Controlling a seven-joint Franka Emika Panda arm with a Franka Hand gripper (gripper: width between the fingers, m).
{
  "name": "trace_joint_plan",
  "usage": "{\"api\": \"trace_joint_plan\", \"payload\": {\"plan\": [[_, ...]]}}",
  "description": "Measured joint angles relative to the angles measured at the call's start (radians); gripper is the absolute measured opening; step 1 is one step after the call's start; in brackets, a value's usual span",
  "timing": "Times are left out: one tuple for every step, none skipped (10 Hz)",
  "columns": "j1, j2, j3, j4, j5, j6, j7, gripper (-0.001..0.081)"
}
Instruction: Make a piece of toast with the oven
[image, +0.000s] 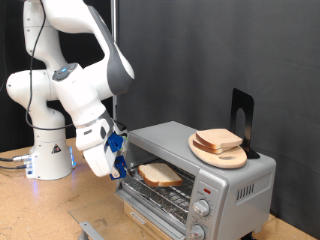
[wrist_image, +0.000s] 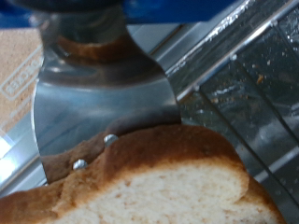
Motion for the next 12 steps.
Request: {"api": "trace_joint_plan", "payload": {"plan": [[-0.002, 0.005, 0.0, -0.006, -0.012, 0.011, 0.01, 0.0485], [-0.006, 0.013, -0.001, -0.009, -0.025, 0.021, 0.018, 0.0485], [-0.012, 0.019, -0.002, -0.01, -0.034, 0.023, 0.022, 0.0485], [-0.019, 0.021, -0.004, -0.01, -0.042, 0.023, 0.022, 0.0485], [-0.028, 0.022, -0.007, -0.01, -0.053, 0.021, 0.023, 0.0485], [-0.038, 0.022, -0.011, -0.01, -0.064, 0.011, 0.023, 0.0485], [-0.049, 0.021, -0.018, -0.009, -0.077, -0.008, 0.022, 0.0485], [-0.057, 0.019, -0.027, -0.007, -0.08, -0.025, 0.014, 0.0485], [-0.062, 0.016, -0.034, -0.007, -0.08, -0.034, 0.007, 0.0485], [-0.063, 0.013, -0.038, -0.006, -0.079, -0.04, 0.003, 0.0485], [-0.062, 0.008, -0.038, -0.006, -0.073, -0.045, -0.001, 0.0485], [-0.061, 0.003, -0.038, -0.005, -0.065, -0.049, -0.007, 0.0485]]}}
